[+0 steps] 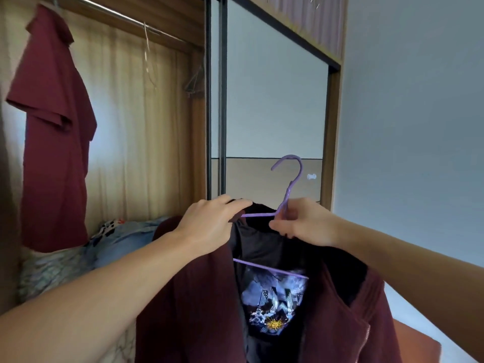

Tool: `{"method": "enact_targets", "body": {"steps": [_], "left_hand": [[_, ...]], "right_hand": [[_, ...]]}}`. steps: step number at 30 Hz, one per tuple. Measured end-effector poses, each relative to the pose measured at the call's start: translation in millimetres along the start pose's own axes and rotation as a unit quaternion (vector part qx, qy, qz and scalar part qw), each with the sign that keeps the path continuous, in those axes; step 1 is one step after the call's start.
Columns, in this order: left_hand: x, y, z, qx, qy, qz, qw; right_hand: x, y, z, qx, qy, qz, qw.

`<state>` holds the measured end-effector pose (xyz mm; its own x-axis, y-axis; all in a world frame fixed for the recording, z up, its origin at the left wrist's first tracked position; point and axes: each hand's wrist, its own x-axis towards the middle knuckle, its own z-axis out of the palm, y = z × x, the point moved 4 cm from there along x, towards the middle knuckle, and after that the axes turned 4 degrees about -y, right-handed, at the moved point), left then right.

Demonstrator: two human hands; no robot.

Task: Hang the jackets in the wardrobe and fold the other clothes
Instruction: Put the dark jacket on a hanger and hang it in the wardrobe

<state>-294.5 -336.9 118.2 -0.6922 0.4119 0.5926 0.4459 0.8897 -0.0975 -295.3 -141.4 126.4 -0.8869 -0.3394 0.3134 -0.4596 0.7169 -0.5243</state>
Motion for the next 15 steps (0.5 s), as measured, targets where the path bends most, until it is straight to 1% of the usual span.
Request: {"method": "enact_targets", "body": {"steps": [1,4,6,7,8,9,11,12,13,15], "left_hand": [[-3,-4,0,-0.007,-0.008,0.004,1.0],[-14,-24,3,-0.055,-0.032,0.008,0.998],[-20,-40,4,-0.098,-0.035,-0.017,0.994],[-24,-47,5,-0.095,-0.033,-0.038,0.994],[-27,-52,4,-0.069,-0.03,-0.069,0.995],[-31,-57,2,-0.028,-0.034,-0.111,0.993],[-39,-65,1,0.026,-0.072,-0.189,0.979],[-42,-66,1,0.031,-0.093,-0.206,0.974],[-45,-66,0,0.031,-0.107,-0.206,0.972],[-43,-64,-5,0.025,-0.122,-0.187,0.974]], "right_hand": [[-1,-5,6,0.049,-0.027,0.007,0.998],[-2,-16,16,0.084,-0.074,0.017,0.994],[-2,-19,25,0.136,-0.096,0.026,0.986],[-2,-20,30,0.167,-0.099,0.031,0.981],[-1,-21,34,0.183,-0.094,0.035,0.978],[-1,-23,37,0.187,-0.086,0.036,0.978],[0,-28,41,0.174,-0.07,0.027,0.982],[1,-30,42,0.161,-0.062,0.021,0.985],[1,-32,43,0.142,-0.053,0.015,0.988],[2,-36,45,0.09,-0.03,0.007,0.995]]}}
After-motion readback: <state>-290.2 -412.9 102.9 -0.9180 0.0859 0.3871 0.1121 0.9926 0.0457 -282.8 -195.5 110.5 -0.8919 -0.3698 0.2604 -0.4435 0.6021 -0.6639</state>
